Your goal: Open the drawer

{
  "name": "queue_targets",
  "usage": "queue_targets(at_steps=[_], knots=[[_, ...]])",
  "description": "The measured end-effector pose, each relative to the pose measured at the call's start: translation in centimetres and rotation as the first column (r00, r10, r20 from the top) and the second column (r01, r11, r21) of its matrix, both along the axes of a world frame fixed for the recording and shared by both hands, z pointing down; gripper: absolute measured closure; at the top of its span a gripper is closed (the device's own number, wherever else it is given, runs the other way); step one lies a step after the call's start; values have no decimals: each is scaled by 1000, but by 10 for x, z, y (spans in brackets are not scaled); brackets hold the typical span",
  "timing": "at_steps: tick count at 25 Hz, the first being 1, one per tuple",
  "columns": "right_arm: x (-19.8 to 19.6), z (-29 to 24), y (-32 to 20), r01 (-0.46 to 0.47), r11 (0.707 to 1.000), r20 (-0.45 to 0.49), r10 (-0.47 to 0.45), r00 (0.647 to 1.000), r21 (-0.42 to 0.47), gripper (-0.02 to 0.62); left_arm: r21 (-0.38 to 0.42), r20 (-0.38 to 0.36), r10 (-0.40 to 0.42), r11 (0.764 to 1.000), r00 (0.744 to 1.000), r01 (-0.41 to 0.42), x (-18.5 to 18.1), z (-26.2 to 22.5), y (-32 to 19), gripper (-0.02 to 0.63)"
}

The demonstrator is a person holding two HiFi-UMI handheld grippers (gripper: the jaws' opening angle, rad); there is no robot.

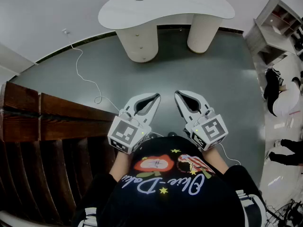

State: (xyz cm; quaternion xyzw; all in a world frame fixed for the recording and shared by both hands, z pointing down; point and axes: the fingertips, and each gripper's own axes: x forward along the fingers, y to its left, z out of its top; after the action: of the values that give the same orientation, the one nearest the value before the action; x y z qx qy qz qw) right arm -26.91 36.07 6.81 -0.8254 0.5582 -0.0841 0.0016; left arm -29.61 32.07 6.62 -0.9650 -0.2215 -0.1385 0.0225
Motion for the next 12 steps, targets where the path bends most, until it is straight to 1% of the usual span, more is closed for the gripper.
queue_targets(at_steps=[4, 9, 12], knots=[[2, 1, 4, 7, 1000, -4, -7, 1000, 3, 595, -1, 0, -7, 1000, 1000, 7, 1, 0, 4, 601], [6, 1, 13, -6, 1000, 0, 6, 1000, 21, 595, 2, -2, -17, 1000, 1000, 17, 3, -1, 11, 601], [7, -3, 17, 6, 999, 9, -6, 1000, 48, 595, 4, -1, -30, 1000, 1000, 30, 4, -1, 15, 601]])
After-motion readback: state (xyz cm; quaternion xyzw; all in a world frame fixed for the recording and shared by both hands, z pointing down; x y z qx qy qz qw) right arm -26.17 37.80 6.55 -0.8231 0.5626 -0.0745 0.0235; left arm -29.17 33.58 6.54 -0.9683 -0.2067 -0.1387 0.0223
